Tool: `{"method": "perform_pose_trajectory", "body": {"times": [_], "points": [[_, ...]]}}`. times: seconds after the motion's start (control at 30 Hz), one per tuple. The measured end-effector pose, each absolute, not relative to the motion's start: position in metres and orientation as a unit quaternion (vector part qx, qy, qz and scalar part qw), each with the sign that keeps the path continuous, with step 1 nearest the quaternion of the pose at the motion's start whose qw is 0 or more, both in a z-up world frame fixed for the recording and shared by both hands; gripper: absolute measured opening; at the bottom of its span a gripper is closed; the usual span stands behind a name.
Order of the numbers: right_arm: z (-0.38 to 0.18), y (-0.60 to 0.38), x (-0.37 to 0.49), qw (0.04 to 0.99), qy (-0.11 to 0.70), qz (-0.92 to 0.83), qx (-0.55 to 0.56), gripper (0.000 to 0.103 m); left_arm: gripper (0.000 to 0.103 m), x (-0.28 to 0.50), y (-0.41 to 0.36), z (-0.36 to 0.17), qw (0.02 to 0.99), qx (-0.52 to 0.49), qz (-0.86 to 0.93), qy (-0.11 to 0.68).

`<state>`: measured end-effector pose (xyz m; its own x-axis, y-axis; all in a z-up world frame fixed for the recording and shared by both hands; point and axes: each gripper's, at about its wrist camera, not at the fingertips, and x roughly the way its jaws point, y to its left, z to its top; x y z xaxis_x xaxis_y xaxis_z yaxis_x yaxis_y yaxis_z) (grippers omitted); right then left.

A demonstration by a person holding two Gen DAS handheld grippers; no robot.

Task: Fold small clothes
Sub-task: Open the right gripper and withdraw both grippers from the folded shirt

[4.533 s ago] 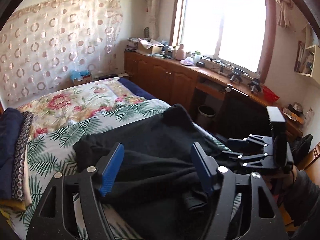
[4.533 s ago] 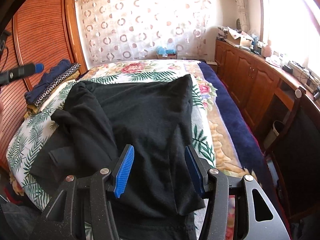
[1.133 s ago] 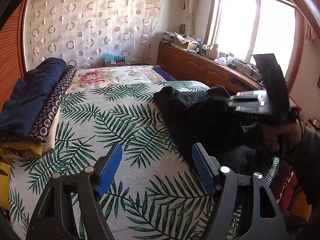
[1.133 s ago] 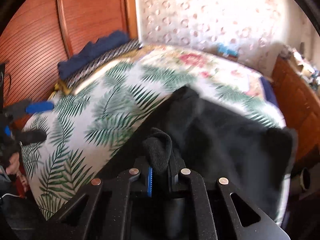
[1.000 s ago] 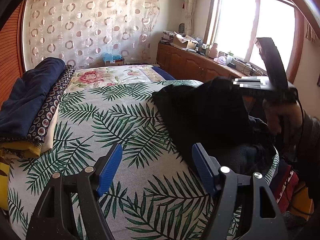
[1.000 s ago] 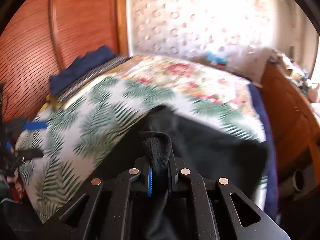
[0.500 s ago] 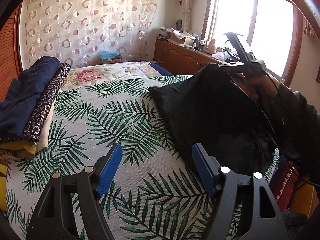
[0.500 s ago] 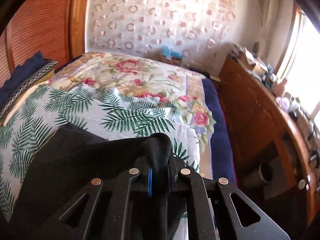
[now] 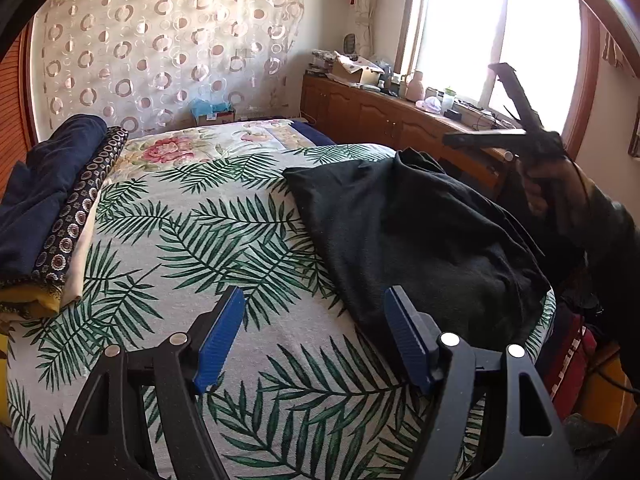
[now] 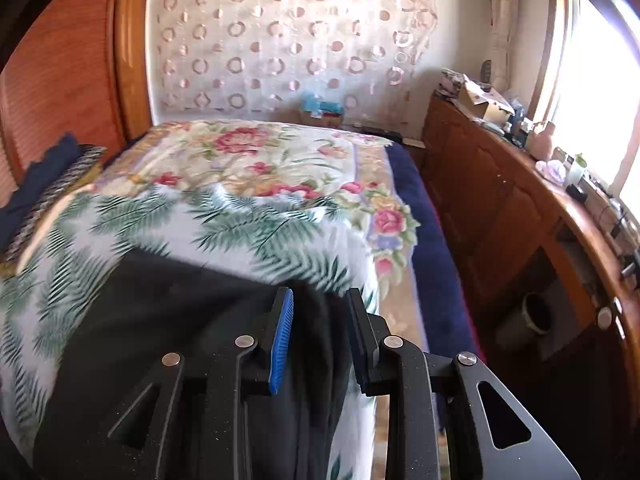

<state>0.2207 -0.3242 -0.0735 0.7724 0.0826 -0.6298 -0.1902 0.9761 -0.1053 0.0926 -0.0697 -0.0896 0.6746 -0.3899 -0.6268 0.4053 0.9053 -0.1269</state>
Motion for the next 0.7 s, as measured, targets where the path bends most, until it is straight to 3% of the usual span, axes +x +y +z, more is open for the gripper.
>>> {"method": "perform_pose_trajectory", "body": {"times": [0.3, 0.33, 0.43, 0.7], "points": [[-0.105, -0.338, 0.1, 0.93, 0.344, 0.111, -0.073, 0.028, 0.073, 0.093, -0.096, -0.093, 0.908, 0.028, -0.235, 0.344], [-0.108, -0.341, 0.092, 0.927, 0.349, 0.116, -0.072, 0.029, 0.073, 0.093, -0.099, -0.093, 0.908, 0.029, -0.237, 0.345], [-0.114, -0.347, 0.069, 0.924, 0.359, 0.114, -0.072, 0.044, 0.073, 0.092, -0.105, -0.096, 0.905, 0.033, -0.241, 0.349], [-0.123, -0.37, 0.04, 0.915, 0.385, 0.101, -0.063, 0.045, 0.073, 0.09, -0.117, -0.103, 0.898, 0.039, -0.249, 0.359]]}}
